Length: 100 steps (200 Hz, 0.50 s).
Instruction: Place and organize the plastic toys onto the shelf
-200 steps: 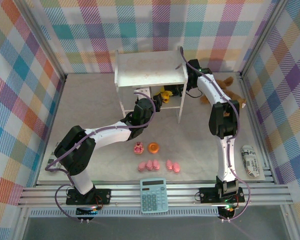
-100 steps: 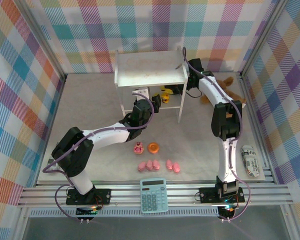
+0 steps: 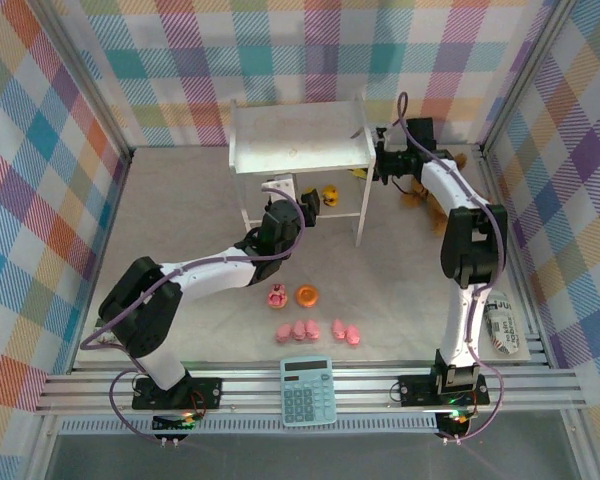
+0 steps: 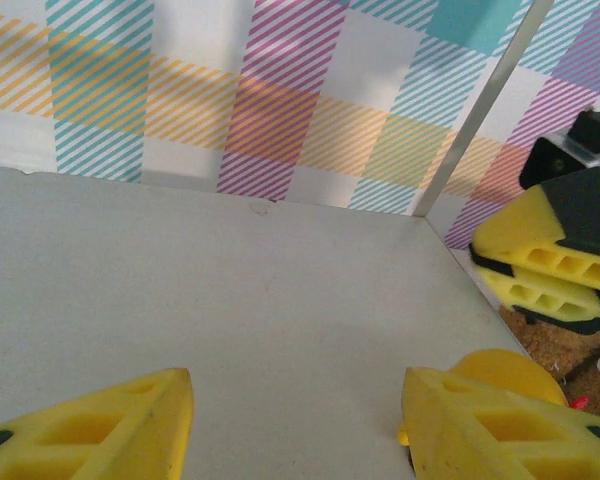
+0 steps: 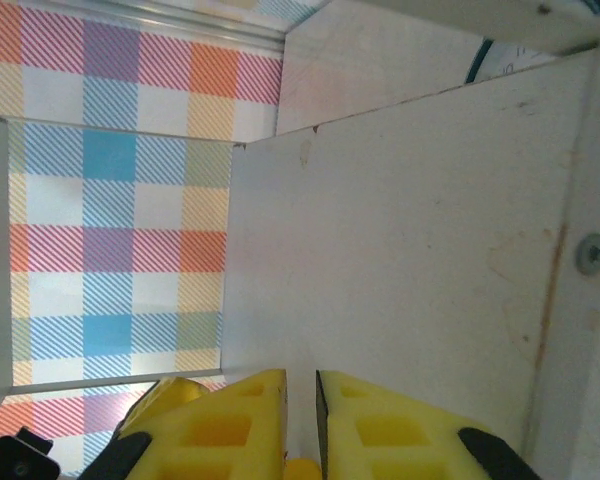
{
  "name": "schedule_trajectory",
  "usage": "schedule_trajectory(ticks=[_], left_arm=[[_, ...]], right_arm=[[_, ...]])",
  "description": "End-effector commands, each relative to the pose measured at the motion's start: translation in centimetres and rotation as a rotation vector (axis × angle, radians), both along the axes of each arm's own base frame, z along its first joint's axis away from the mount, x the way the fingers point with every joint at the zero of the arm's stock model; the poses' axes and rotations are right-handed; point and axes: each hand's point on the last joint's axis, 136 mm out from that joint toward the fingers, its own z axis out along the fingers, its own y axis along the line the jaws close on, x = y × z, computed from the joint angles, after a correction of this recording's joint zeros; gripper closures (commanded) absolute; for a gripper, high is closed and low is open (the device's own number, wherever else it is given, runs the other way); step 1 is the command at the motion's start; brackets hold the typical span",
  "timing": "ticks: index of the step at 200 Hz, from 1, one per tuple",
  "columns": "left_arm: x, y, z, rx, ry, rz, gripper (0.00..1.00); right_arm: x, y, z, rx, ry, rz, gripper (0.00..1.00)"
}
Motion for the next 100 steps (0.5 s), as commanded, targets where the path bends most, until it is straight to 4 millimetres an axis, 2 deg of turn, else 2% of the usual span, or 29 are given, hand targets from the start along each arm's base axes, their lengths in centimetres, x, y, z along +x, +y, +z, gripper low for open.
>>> schedule_trajectory(ticks=[1, 32, 63, 79, 100], left_arm=[[-0.2, 1.1, 2.0, -0.024, -0.049, 0.022, 0.43], [-0.7, 0.7, 2.1, -0.011, -0.042, -0.013, 0.43], [-1.6, 0.1, 2.2, 0.013, -0.027, -0.077, 0.43], [-2.4, -0.4, 2.2, 0.041, -0.016, -0.121, 0.44], [-3.8, -1.1, 2.3, 0.094, -0.007, -0.179, 0.45]], right_arm=[[0.1, -2.5, 4.1, 0.014, -0.103, -0.069, 0.83], [0.1, -7.1, 5.7, -0.007, -0.142, -0.182, 0.82], [-1.0, -11.5, 7.0, -0.084, -0.185, -0.315, 0.82], [-2.0, -12.9, 7.8, -0.163, -0.227, -0.375, 0.82], [-4.0, -13.3, 8.8, -0.255, -0.283, -0.422, 0.82]])
